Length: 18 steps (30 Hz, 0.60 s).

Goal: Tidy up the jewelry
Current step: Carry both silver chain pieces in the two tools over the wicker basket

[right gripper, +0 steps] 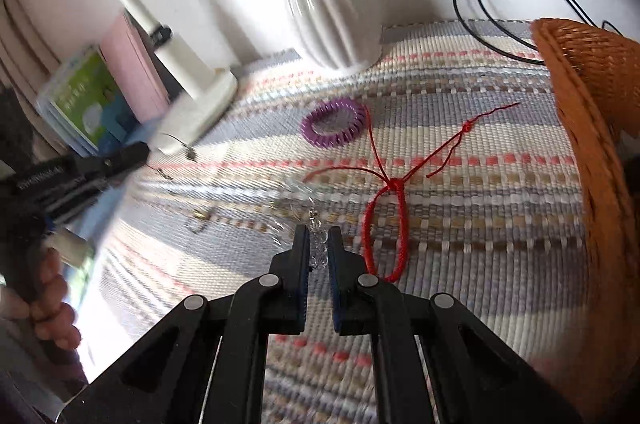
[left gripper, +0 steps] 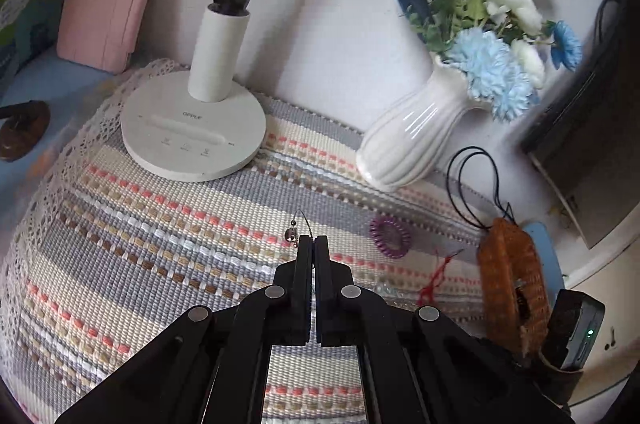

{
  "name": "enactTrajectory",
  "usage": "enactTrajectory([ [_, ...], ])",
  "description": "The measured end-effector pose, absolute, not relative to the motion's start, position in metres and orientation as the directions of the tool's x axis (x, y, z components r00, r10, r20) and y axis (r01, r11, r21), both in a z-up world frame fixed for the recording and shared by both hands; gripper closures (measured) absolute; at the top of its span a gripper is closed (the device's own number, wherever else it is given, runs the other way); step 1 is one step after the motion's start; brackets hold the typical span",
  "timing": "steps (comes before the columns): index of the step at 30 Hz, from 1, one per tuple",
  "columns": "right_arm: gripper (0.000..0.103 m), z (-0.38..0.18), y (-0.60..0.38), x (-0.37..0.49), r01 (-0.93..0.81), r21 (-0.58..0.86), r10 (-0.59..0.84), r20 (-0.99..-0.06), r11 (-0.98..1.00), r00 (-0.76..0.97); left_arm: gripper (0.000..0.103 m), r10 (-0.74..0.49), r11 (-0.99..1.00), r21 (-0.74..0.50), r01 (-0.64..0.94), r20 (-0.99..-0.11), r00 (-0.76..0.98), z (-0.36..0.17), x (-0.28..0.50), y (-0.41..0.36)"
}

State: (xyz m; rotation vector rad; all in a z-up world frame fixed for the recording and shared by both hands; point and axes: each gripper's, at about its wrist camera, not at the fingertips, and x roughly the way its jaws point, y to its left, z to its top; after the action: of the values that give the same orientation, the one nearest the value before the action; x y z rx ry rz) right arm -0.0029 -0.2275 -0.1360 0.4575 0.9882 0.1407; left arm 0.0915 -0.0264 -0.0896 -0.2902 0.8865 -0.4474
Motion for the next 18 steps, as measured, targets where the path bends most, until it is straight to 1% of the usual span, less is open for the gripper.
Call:
enactTrajectory([
  [4,0.094,-0.116,-0.234,-0.008,0.093,0.477,0.338,-0.735,0.874,0.588,0.103,-0.522,0.848,-0.461,0.26,-0.647,0.556,-0.076,0.085,-0.022],
  [7,0.094,-0.098,-0.246,-0.013,0.111,0.535,0.357,-0.69,0.837,0.629,0.103,-0.541,0.839,-0.457,0.296,-0.633,0.554,-0.065,0.082,-0.021],
  [10,0.094,-0.081,-0.26,-0.02,0.145,0.569,0.342,-0.656,0.809,0.673,0.103,-0.554,0.83,-0.46,0.315,-0.622,0.553,-0.055,0.081,-0.019],
  [12,0.094,-0.066,-0.272,-0.027,0.159,0.592,0.325,-0.624,0.79,0.71,0.103,-0.576,0.815,-0.477,0.329,-0.6,0.556,-0.047,0.08,-0.019],
  [14,0.094,-0.051,-0.282,-0.031,0.163,0.606,0.307,-0.595,0.779,0.743,0.103,-0.588,0.807,-0.469,0.359,-0.583,0.561,-0.037,0.076,-0.023],
  [16,0.094,-0.031,-0.295,-0.037,0.172,0.604,0.27,-0.569,0.778,0.777,0.103,-0.591,0.806,-0.437,0.398,-0.575,0.565,-0.027,0.073,-0.031],
  [18,0.094,-0.012,-0.309,-0.044,0.191,0.593,0.219,-0.549,0.782,0.807,0.103,-0.613,0.79,-0.449,0.417,-0.57,0.547,-0.023,0.074,-0.038],
])
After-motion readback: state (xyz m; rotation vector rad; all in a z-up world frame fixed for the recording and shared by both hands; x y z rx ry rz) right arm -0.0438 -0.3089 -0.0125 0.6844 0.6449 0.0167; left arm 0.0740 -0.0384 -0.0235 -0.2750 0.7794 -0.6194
